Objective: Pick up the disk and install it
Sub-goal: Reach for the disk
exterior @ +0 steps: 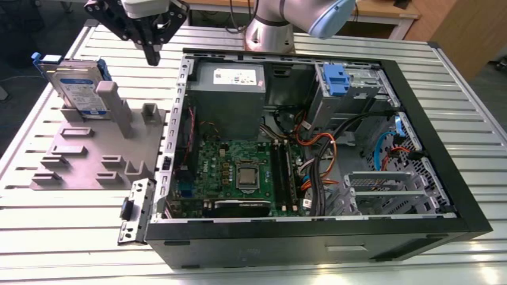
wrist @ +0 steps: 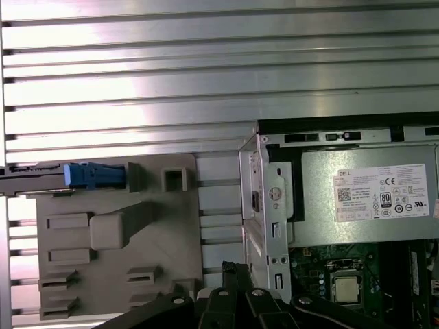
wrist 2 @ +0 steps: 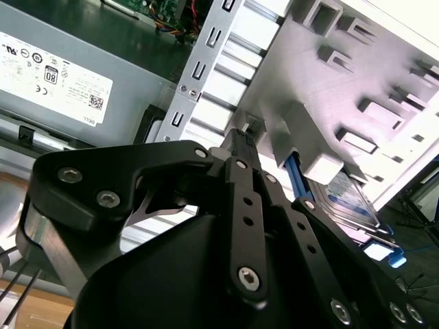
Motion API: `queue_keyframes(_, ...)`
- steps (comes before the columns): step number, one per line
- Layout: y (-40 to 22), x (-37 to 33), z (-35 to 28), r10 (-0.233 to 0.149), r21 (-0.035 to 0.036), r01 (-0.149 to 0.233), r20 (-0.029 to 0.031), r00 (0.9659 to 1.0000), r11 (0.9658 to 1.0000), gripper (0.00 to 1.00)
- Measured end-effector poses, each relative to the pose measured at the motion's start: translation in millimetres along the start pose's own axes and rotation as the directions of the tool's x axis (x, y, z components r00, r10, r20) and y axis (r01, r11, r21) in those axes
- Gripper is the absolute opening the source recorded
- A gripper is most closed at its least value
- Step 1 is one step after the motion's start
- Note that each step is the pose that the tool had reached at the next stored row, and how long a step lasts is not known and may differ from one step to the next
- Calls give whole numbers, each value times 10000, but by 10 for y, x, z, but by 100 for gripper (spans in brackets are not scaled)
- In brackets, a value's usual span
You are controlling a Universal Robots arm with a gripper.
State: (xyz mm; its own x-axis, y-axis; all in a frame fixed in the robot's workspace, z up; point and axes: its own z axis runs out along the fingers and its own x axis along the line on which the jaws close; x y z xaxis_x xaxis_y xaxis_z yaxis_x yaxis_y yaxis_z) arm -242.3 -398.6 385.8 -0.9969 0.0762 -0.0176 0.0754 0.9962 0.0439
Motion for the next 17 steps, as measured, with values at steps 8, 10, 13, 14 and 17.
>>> queue_keyframes(8,-2,22,0,0,0,0,0,10000,10000,11)
queue_keyframes(10,-2,29,0,0,0,0,1,10000,10000,11)
queue_keyframes(13,-3,34,0,0,0,0,0,10000,10000,11)
queue_keyframes(14,-3,35,0,0,0,0,0,10000,10000,11)
queue_keyframes(17,-3,35,0,0,0,0,0,10000,10000,11)
